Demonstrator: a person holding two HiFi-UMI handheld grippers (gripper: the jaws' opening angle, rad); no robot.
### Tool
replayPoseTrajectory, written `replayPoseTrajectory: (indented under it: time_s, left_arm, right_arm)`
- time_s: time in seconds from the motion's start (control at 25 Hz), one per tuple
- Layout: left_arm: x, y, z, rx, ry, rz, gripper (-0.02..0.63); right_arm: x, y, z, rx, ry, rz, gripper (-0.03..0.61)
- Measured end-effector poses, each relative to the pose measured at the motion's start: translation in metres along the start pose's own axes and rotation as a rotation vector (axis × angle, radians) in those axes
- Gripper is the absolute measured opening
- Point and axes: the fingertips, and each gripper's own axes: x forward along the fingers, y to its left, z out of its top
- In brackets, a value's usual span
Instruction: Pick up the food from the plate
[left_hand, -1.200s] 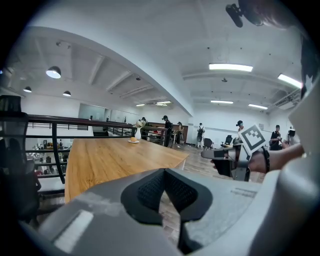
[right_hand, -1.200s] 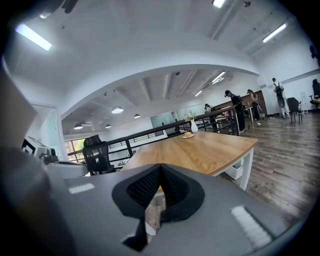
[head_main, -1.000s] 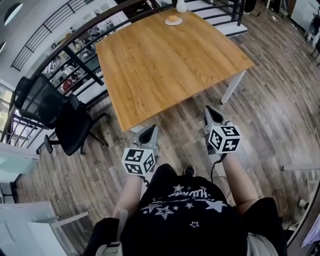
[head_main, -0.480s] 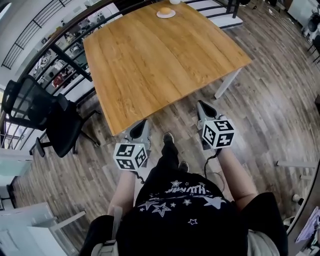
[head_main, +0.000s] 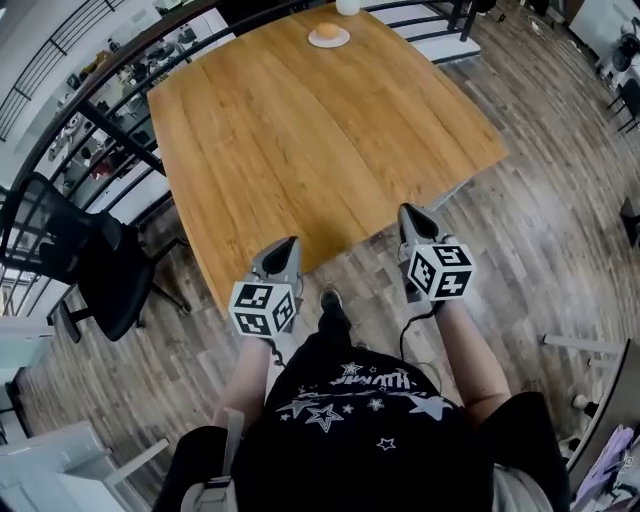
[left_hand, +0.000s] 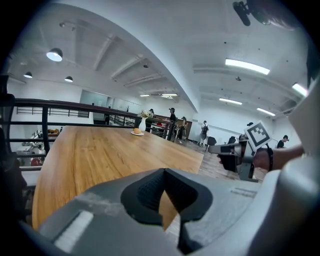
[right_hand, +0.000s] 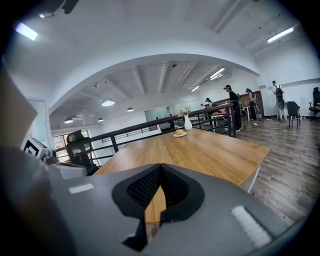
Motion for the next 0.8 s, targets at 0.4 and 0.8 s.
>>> replayPoseTrajectory:
  time_s: [0.4,0.8]
  left_arm:
    - [0.056,0.078,0.051,-0.023,-0.036,-0.011,-0.002]
    - [0.08,0.124,0.082,-0.038,-0.066,-0.018,-0.002]
  right_arm:
    - [0.091,-0.007,0.058,-0.033,-0.039,-0.036,0.003]
    - [0.127,-0.012,0.1,-0.074,-0.069,-0.078,0.003]
